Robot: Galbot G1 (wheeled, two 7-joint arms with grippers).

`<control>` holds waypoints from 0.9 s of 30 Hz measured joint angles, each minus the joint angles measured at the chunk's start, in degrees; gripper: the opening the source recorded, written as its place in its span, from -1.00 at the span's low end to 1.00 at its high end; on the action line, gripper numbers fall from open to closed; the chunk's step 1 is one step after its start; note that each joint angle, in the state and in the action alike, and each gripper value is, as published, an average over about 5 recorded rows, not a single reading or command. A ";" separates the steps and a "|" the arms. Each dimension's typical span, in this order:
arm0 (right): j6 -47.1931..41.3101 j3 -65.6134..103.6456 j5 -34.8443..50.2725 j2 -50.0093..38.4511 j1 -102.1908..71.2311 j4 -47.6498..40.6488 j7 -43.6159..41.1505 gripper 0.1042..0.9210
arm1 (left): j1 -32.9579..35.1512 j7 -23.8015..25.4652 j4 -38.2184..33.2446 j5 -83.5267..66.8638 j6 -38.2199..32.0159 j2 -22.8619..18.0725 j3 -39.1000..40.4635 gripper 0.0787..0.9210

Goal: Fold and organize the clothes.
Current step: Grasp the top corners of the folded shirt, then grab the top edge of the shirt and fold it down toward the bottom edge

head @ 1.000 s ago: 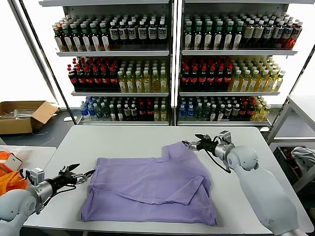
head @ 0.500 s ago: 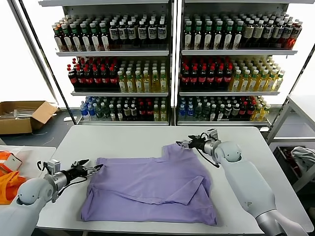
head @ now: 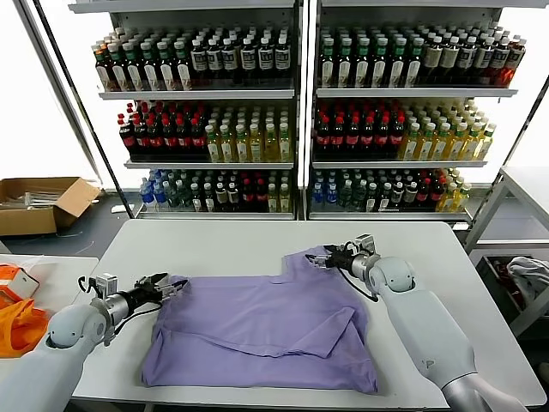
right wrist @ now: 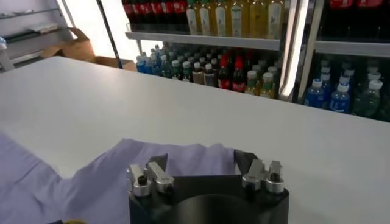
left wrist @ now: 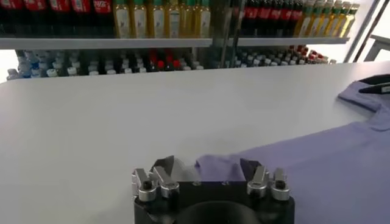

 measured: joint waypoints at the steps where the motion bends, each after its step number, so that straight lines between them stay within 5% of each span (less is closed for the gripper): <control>1: -0.05 0.03 0.14 0.02 -0.10 0.14 0.13 0.11 | 0.01 -0.02 -0.04 0.00 0.00 -0.02 0.05 0.18; 16: -1.67 1.17 4.79 -1.26 -2.32 4.66 2.42 -0.92 | 1.83 -1.07 -1.92 -0.77 -0.08 0.06 -0.61 -0.84; 27: -3.20 6.34 14.21 -4.09 -8.89 17.92 5.24 -1.00 | 6.83 -6.24 -10.28 -2.90 -0.39 -0.21 -5.87 -0.98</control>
